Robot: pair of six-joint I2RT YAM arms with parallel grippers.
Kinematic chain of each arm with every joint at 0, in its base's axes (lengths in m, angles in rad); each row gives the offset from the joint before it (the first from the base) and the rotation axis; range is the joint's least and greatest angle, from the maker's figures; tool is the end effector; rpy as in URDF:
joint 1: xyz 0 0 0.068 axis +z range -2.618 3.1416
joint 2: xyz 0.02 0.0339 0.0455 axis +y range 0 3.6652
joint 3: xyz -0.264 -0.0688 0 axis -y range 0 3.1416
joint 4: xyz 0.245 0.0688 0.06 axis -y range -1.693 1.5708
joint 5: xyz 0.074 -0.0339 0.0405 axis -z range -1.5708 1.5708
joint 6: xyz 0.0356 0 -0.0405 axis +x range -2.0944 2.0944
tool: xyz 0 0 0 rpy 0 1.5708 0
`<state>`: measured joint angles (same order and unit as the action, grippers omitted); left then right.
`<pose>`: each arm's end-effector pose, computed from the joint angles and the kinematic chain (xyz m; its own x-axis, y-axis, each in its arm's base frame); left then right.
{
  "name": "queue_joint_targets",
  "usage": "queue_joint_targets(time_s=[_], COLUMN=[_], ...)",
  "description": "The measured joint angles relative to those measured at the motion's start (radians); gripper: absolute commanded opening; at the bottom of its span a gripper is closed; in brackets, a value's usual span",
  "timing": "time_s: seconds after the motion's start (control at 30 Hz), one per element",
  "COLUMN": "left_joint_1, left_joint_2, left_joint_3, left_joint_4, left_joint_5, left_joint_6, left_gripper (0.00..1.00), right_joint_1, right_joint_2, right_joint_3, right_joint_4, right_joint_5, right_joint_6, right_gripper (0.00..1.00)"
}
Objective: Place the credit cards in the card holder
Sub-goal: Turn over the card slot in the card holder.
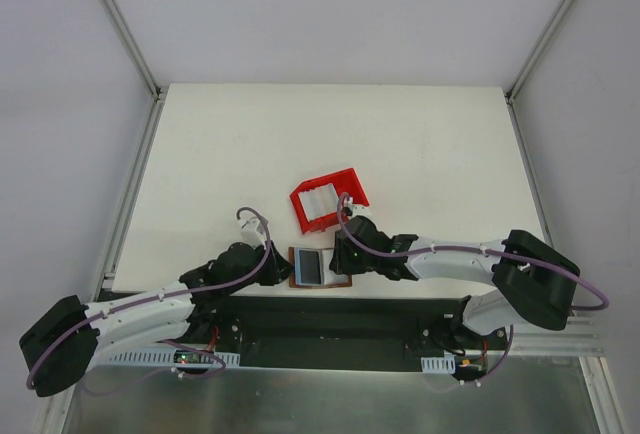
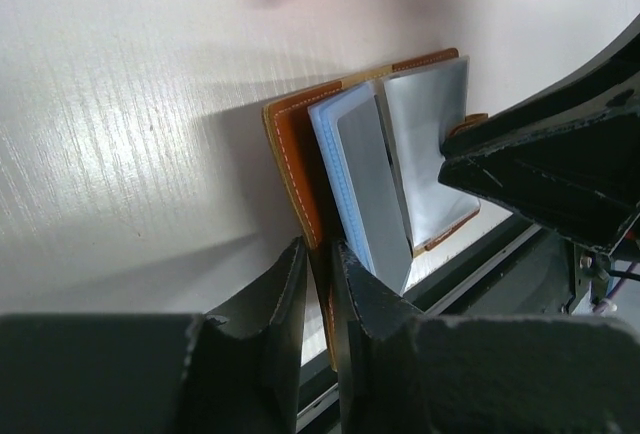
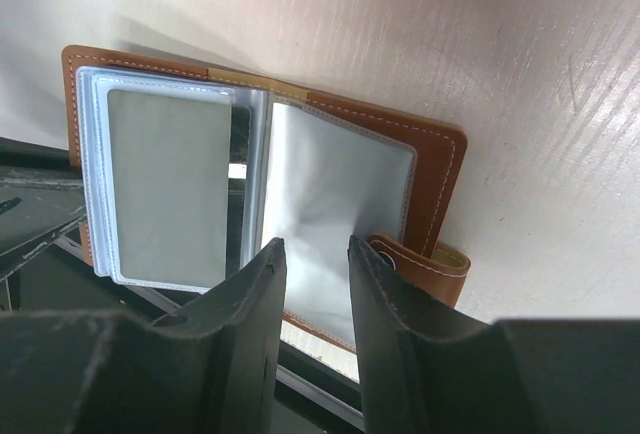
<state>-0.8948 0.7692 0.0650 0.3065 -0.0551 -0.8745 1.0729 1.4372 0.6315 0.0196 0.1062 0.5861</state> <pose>0.0997 -0.1212 0.1418 -0.7286 -0.3159 -0.6077 0.2933 0.6579 -0.6937 0.1347 0.2399 0.1626 -0.7450 -0.2189 -0.6302 -0.5111 0.7943 0.3283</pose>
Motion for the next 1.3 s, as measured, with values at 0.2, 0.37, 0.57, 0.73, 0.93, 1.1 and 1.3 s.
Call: queue_joint_targets(time_s=[0.2,0.37,0.57,0.73,0.93,1.1,1.3], left_joint_1=[0.012,0.025,0.045,0.047,0.053,0.053,0.053], left_joint_2=[-0.013,-0.037,-0.042,-0.019,-0.019,-0.026,-0.023], left_joint_3=[-0.011,-0.012,-0.012,-0.012,-0.012,-0.012,-0.011], left_joint_4=[-0.005,-0.015,-0.016,-0.013,-0.013,-0.013,-0.013], left_joint_5=[0.026,0.030,0.040,0.047,0.048,0.048,0.056], left_joint_6=[0.004,0.006,0.015,0.023,0.023,0.023,0.023], left_gripper=[0.18,0.19,0.12,0.02,0.00,0.00,0.00], right_joint_1=[-0.006,-0.007,-0.008,-0.008,-0.008,-0.008,0.018], right_joint_2=[0.000,0.000,0.000,0.000,0.003,-0.001,-0.030], right_joint_3=[0.000,0.000,0.000,0.000,0.000,0.000,0.038], right_joint_4=[0.000,0.001,0.001,0.002,0.006,0.006,-0.039], right_joint_5=[-0.009,-0.013,-0.015,-0.018,-0.018,-0.019,-0.002], right_joint_6=[-0.001,-0.004,-0.005,-0.011,-0.014,-0.026,-0.079], right_gripper=[0.34,0.34,0.34,0.34,0.34,0.45,0.53])
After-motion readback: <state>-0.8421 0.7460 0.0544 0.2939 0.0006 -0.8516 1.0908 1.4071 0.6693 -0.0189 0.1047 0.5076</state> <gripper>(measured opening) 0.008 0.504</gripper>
